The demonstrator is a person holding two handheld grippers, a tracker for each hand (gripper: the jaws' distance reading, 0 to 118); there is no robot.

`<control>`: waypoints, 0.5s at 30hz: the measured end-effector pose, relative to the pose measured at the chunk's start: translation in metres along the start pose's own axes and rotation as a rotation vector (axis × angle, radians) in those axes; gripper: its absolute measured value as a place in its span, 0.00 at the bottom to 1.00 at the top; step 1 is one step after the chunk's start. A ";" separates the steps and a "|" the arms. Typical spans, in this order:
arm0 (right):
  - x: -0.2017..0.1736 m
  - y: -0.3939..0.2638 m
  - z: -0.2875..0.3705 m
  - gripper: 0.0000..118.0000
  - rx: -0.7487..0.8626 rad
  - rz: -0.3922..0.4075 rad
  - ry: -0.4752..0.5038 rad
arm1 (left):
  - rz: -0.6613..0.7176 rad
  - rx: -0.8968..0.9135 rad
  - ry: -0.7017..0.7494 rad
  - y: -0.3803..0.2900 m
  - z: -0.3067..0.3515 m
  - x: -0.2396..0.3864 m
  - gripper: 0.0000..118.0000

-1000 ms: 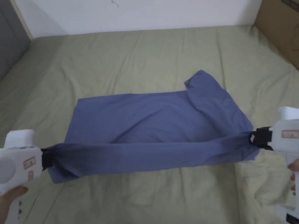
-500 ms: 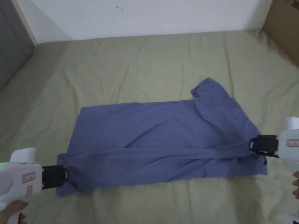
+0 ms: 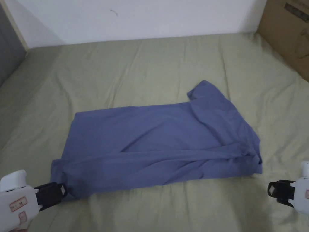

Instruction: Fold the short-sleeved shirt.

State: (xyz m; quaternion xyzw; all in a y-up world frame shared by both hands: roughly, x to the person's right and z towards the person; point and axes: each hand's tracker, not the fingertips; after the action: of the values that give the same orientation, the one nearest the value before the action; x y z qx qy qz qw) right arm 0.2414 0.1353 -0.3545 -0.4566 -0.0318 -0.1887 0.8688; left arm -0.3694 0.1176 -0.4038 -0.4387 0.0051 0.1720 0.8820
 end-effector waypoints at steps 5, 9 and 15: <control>-0.003 0.008 -0.015 0.46 0.004 -0.030 0.004 | 0.016 -0.189 0.004 -0.004 -0.059 0.005 0.72; -0.003 0.026 -0.049 0.68 -0.014 -0.014 -0.014 | -0.131 -0.090 0.122 0.002 -0.041 0.014 0.25; -0.019 0.061 -0.112 0.68 -0.106 0.027 -0.099 | -0.015 -0.099 0.030 0.011 -0.036 0.012 0.06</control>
State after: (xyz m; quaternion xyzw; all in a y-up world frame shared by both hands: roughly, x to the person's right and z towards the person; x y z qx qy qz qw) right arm 0.2324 0.0819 -0.4721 -0.5112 -0.0586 -0.1556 0.8432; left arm -0.3561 0.0999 -0.4368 -0.4842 0.0068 0.1590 0.8604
